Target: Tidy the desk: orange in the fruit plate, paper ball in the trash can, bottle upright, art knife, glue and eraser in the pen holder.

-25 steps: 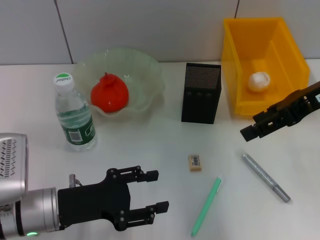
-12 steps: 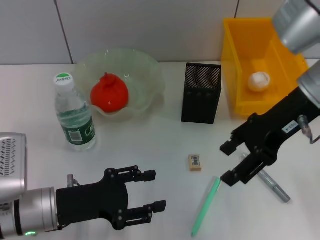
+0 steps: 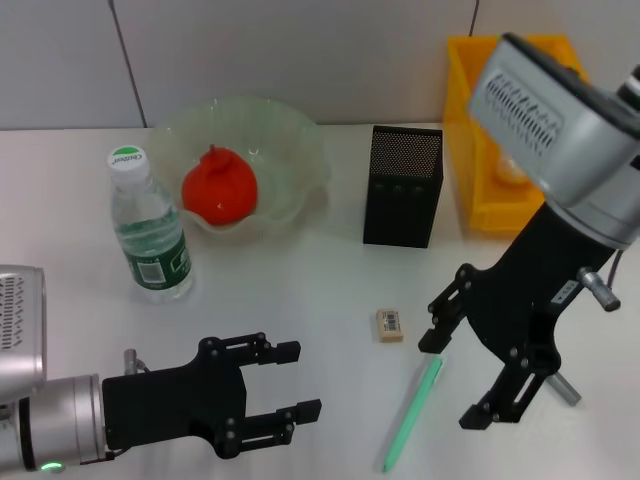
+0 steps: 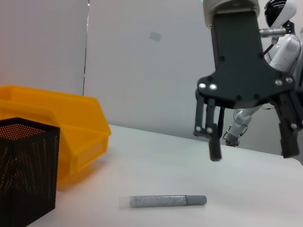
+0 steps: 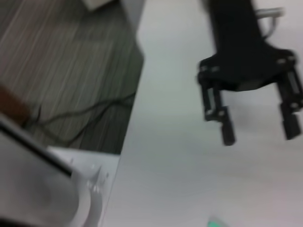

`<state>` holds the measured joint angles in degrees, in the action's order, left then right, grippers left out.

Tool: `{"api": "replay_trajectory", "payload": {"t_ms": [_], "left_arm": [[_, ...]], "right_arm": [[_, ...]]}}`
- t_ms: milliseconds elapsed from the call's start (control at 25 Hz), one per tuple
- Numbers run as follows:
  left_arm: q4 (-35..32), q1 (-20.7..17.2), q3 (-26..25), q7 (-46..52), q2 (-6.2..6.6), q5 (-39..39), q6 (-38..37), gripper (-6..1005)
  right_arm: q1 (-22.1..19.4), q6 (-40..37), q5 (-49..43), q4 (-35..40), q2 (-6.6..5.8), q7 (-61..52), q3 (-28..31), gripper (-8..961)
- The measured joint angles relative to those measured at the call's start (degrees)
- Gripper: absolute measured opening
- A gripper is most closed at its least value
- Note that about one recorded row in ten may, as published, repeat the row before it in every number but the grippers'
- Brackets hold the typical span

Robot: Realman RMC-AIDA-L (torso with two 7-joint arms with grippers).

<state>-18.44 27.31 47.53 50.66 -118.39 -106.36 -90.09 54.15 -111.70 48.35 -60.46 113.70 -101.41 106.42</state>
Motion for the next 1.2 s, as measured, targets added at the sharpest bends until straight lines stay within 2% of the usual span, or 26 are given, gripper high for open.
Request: {"api": "replay_trajectory", "payload": {"t_ms": [160, 400, 480, 520, 560, 800, 1000, 1200], "left_arm": [[0.0, 0.0, -0.3, 0.7, -0.04, 0.2, -1.1, 670], [-0.2, 0.3, -0.2, 1.2, -0.04, 0.3, -1.5, 670], [-0.3, 0.4, -0.7, 1.3, 0.02, 0.4, -1.6, 670], [-0.4, 0.3, -1.0, 1.3, 0.03, 0.5, -1.8, 671], [-0.8, 0.2, -1.2, 1.3, 0.06, 0.6, -2.0, 671], [-1.7, -0.1, -1.4, 1.4, 0.01, 1.0, -2.3, 671], [-2.4, -0.3, -1.4, 1.4, 0.03, 1.0, -2.8, 671], [-3.7, -0.6, -1.3, 1.3, -0.03, 1.1, -3.6, 671]], "right_arm": [[1.5, 0.2, 0.0, -0.3, 0.57, 0.5, -1.0, 826], [1.5, 3.6, -3.1, -0.4, 0.84, -4.0, 2.9, 826], [1.7, 4.7, -4.5, -0.5, 0.83, -9.0, 5.3, 826], [2.4, 5.0, -5.9, -0.6, 0.8, -16.0, 6.4, 826], [2.4, 5.0, -5.9, -0.6, 0.8, -16.0, 6.4, 826], [6.4, 1.8, -11.4, 0.0, 1.4, -40.3, 6.0, 826], [9.2, -0.6, -11.9, 4.3, 2.49, -50.8, 6.2, 826], [10.5, 3.2, -13.5, 8.1, 2.79, -58.9, 6.3, 826]]}}
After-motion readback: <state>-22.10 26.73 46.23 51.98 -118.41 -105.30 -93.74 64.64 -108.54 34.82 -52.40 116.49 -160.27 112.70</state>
